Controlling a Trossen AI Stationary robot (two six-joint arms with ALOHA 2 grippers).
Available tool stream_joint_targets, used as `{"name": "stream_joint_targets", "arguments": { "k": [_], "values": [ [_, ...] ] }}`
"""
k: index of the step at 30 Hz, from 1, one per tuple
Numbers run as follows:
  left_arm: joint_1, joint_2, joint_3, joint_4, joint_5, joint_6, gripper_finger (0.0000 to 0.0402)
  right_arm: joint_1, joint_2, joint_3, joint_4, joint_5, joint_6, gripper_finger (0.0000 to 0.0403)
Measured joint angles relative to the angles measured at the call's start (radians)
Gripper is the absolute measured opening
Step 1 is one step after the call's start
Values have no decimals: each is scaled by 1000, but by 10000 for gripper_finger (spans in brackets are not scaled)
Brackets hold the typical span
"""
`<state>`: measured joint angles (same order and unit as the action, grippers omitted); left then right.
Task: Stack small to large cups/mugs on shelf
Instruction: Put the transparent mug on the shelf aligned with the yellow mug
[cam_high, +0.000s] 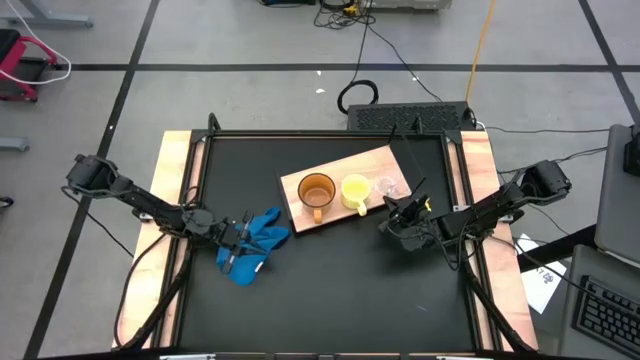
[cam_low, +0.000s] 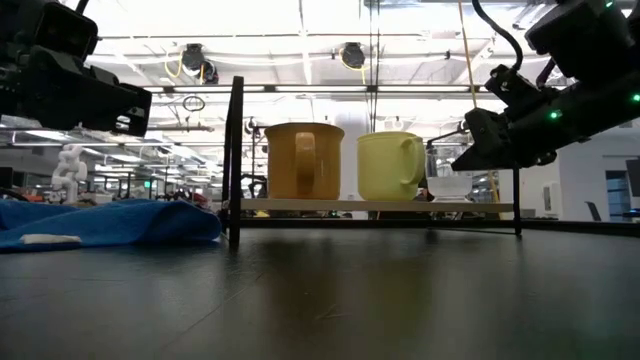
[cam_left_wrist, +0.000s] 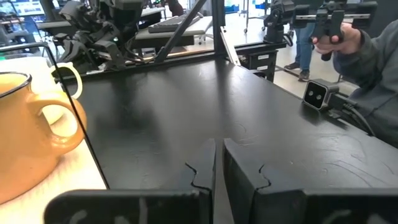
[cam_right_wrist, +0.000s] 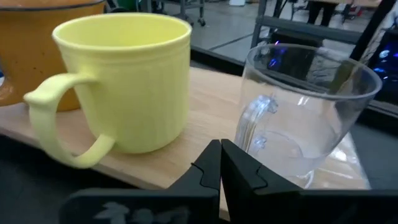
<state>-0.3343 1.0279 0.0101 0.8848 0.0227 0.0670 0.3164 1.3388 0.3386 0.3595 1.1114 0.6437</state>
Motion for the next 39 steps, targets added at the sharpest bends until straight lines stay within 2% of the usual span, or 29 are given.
{"name": "stream_joint_targets", "arguments": {
  "k": [3, 12, 24, 28, 33, 36, 39],
  "values": [
    [0, 0, 0, 0, 0, 0, 31, 0, 0, 0, 1, 39, 0, 0],
    [0, 0, 0, -1, 0, 0, 31, 0, 0, 0, -38, 70, 39, 0],
    [0, 0, 0, -1, 0, 26, 31, 0, 0, 0, -50, 67, 84, 0],
    [0, 0, 0, -1, 0, 26, 31, 26, 0, 0, 81, 53, -45, 0],
    [0, 0, 0, -1, 0, 26, 31, 73, -5, 22, 340, 7, -381, 0],
    [1, 0, 0, -2, 0, 18, 31, 82, -43, 64, 332, 6, -493, 0],
    [1, 0, 0, -4, 0, 7, 31, 75, -105, 109, 244, 6, -535, 0]
  ]
}}
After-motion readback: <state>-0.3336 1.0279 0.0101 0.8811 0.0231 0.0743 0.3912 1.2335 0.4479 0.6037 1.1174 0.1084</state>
